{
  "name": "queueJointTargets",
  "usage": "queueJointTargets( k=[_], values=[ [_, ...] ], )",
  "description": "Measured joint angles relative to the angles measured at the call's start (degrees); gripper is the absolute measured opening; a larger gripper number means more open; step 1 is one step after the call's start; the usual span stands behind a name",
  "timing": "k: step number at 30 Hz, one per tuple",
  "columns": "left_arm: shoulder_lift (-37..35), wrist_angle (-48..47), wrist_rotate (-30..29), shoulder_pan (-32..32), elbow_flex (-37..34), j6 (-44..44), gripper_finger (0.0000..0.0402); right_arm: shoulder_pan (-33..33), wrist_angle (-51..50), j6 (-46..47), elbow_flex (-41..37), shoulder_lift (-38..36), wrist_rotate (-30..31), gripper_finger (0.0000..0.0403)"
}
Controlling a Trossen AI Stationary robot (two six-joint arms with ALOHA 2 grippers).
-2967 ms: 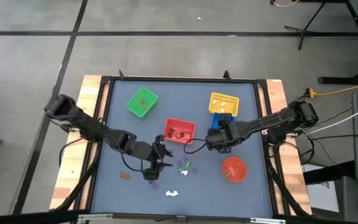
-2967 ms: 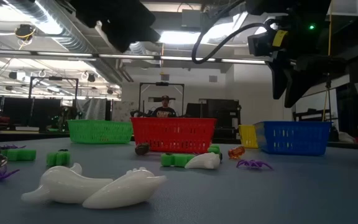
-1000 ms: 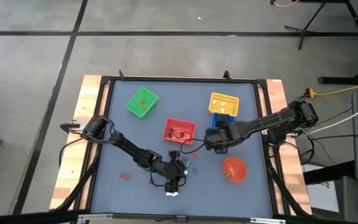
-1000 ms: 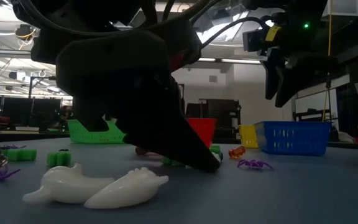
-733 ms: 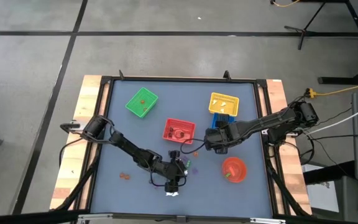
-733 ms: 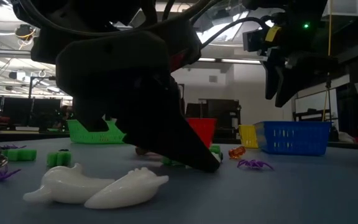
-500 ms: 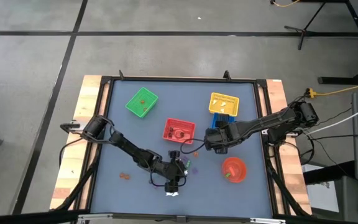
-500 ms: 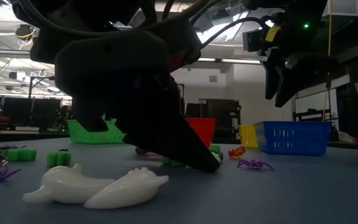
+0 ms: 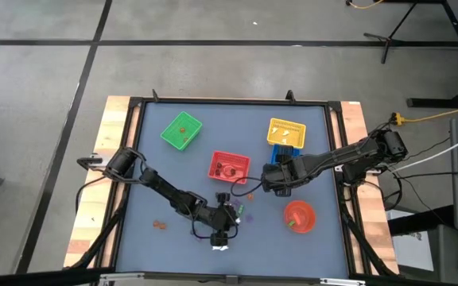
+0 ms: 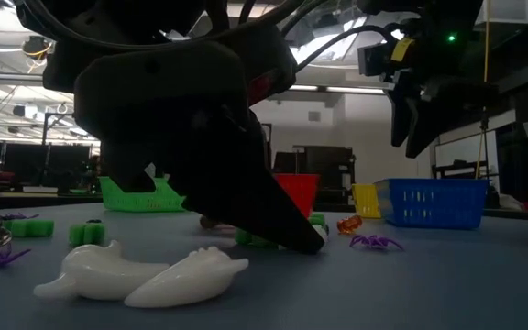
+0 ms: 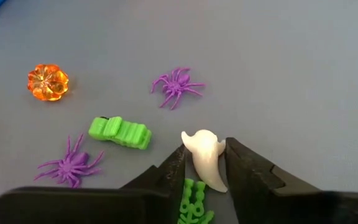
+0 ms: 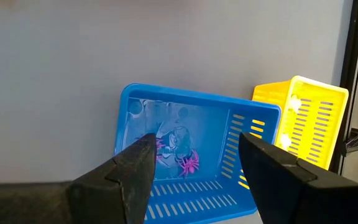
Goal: Sort Halloween decoration
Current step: Put the white ghost toy into the yellow bin
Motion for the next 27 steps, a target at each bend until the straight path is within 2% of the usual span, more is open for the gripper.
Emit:
queueJointTargets(
  k=[17, 27],
  values=[
    [0.1, 0.5, -0.4, 0.0, 0.0, 0.2, 0.0059, 0.0, 0.0, 0.0, 0.0, 0.0, 0.0, 0.0227],
    [0.1, 0.9, -0.4, 0.1, -0.1, 0.2, 0.0055, 0.0, 0.0, 0.0, 0.0, 0.0, 0.0, 0.0227]
  ],
)
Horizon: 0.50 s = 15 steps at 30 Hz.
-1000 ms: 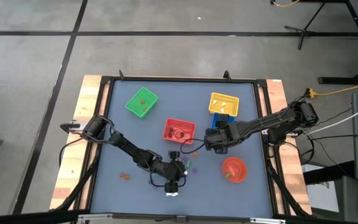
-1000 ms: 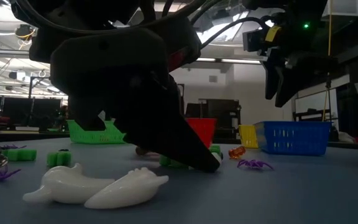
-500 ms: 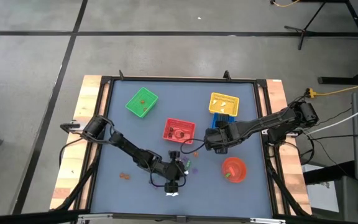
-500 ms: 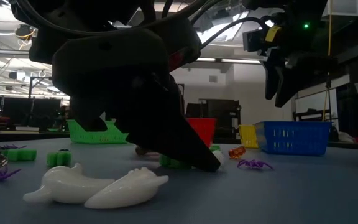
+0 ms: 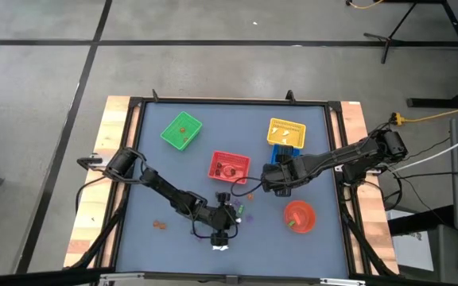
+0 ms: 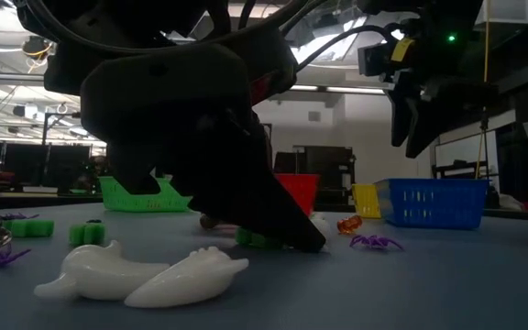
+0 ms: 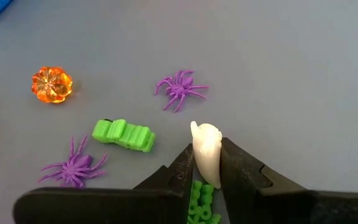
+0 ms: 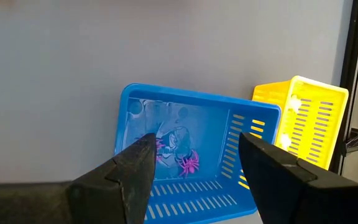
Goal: Sort Halloween decoration
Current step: Put the white ghost toy into the yellow bin
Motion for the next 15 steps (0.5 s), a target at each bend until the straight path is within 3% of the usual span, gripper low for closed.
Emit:
queueJointTargets(
  k=[15],
  values=[
    [-1.7, 2.7, -0.1, 1.2, 0.0, 0.0, 0.0055, 0.0, -2.7, 0.0, 0.0, -4.0, 0.4, 0.0227]
  ],
)
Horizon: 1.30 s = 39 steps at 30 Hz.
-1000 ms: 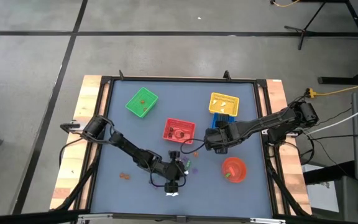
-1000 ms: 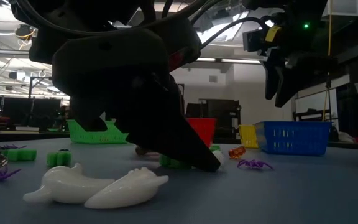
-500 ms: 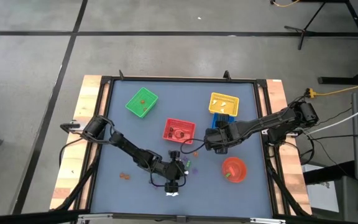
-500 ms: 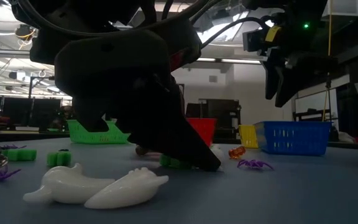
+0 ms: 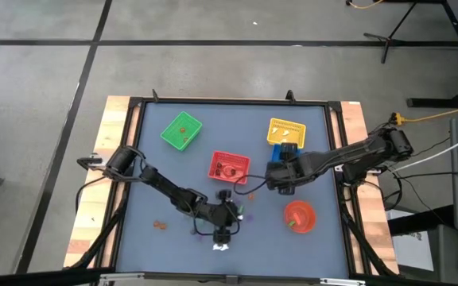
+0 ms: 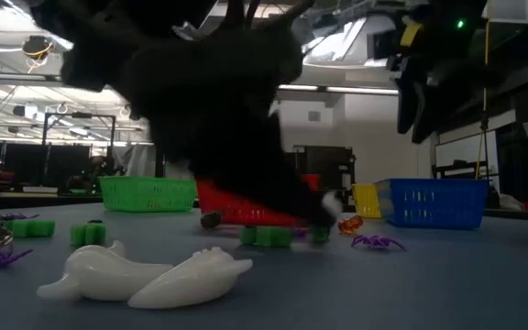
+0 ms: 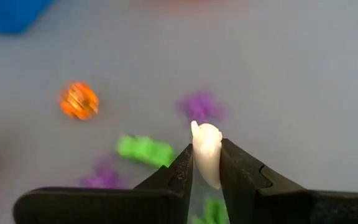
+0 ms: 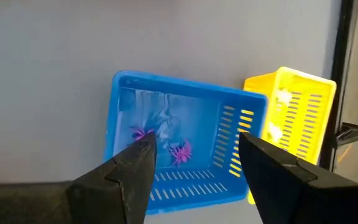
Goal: Sort Halloween decoration
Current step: Put the white ghost toy into the yellow bin
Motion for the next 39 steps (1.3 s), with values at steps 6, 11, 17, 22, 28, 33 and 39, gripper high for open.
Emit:
queueJointTargets(
  k=[6, 11, 17, 22, 28, 33, 39],
  values=[
    [-1.1, 3.2, 0.0, 2.6, 0.5, 0.0, 0.0055, 0.0, -0.4, 0.0, 0.0, -6.7, 1.8, 0.0227],
    [-1.2, 4.4, 0.0, 5.5, 2.9, 0.0, 0.0055, 0.0, -0.7, 0.0, 0.0, -12.5, 1.8, 0.0227],
    [-1.2, 4.9, 0.1, 10.4, 7.2, 6.8, 0.0055, 0.0, -0.7, -1.4, 0.0, -18.8, 1.8, 0.0227],
    [-1.2, 4.8, 0.2, 14.9, 12.7, 14.2, 0.0055, 0.0, -0.7, -1.6, 0.0, -22.1, 1.8, 0.0227],
    [-1.3, 4.8, 0.2, 19.6, 18.8, 21.3, 0.0055, 0.0, -0.7, -2.2, 0.0, -23.3, 1.8, 0.0227],
    [-1.3, 4.8, 0.6, 23.8, 20.9, 24.6, 0.0055, 0.0, -0.7, -4.6, 0.0, -23.4, 1.8, 0.0227],
    [-0.3, 7.4, 7.0, 30.0, 20.9, 22.1, 0.0055, 0.0, -0.6, -4.6, 0.0, -23.4, 1.8, 0.0227]
  ],
)
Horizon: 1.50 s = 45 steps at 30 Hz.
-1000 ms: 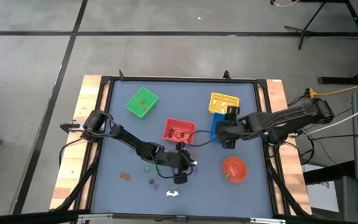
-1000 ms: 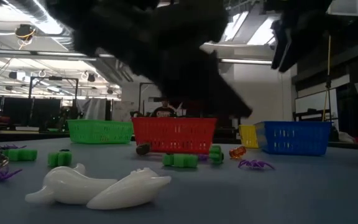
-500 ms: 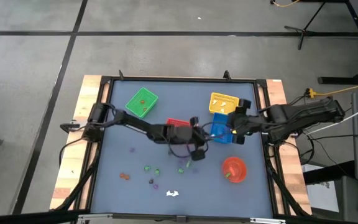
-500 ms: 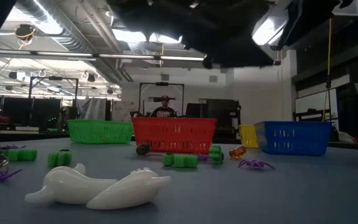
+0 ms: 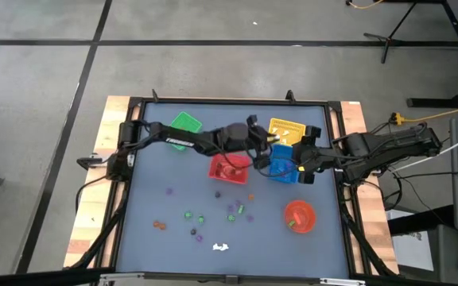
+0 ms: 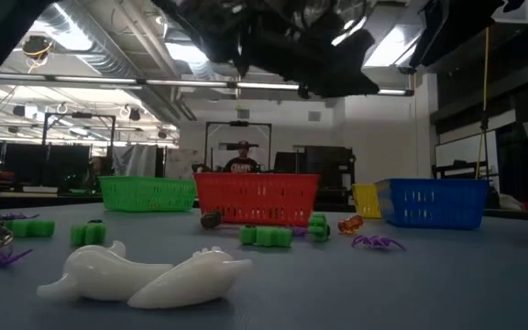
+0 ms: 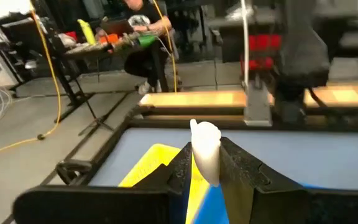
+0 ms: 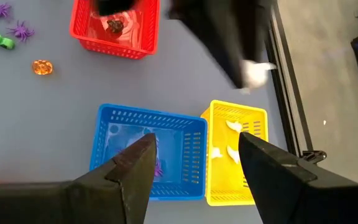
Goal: Sort Halloween decoration
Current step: Put the white ghost toy into the yellow bin, then put the orange pumpkin toy into the green bin
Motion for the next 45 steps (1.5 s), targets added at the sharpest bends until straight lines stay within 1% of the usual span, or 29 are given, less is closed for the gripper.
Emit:
queueJointTargets(
  k=[5, 8, 13, 20, 23, 32, 35, 41, 45],
  values=[
    [3.2, 4.8, 2.8, 3.9, 0.7, -3.3, 0.0055, 0.0, 0.5, 0.0, 0.0, 0.1, 0.0, 0.0227],
    [5.3, 5.2, 4.1, 5.2, 1.7, -4.6, 0.0055, 0.0, 0.5, 0.0, 0.0, 0.1, -0.1, 0.0227],
    [9.1, 6.9, 4.3, 5.7, 3.4, -4.6, 0.0055, 0.0, 0.6, 0.0, 0.0, 0.1, -0.2, 0.0227],
    [14.2, 6.8, 4.3, 5.6, 6.6, -4.3, 0.0055, 0.0, 0.9, 0.2, 0.0, 0.1, -0.2, 0.0227],
    [15.4, 6.7, 4.3, 5.7, 7.5, -4.3, 0.0055, 0.0, 1.3, 0.2, 0.0, 0.1, -0.2, 0.0227],
    [15.4, 6.8, 4.3, 5.7, 7.6, -4.3, 0.0058, 0.0, 1.7, 0.1, 0.0, 0.1, -0.2, 0.0227],
    [15.4, 6.3, 4.2, 5.7, 7.6, -4.4, 0.0075, 0.0, 1.7, 0.1, 0.0, 0.1, -0.2, 0.0227],
    [15.4, 6.1, 2.1, 5.7, 7.6, -4.4, 0.0132, 0.0, 1.7, 0.1, 0.0, 0.1, -0.2, 0.0227],
    [15.4, 6.1, 2.1, 5.7, 7.6, -4.4, 0.0161, 0.0, 1.7, 0.1, 0.0, 0.1, -0.2, 0.0227]
  ],
)
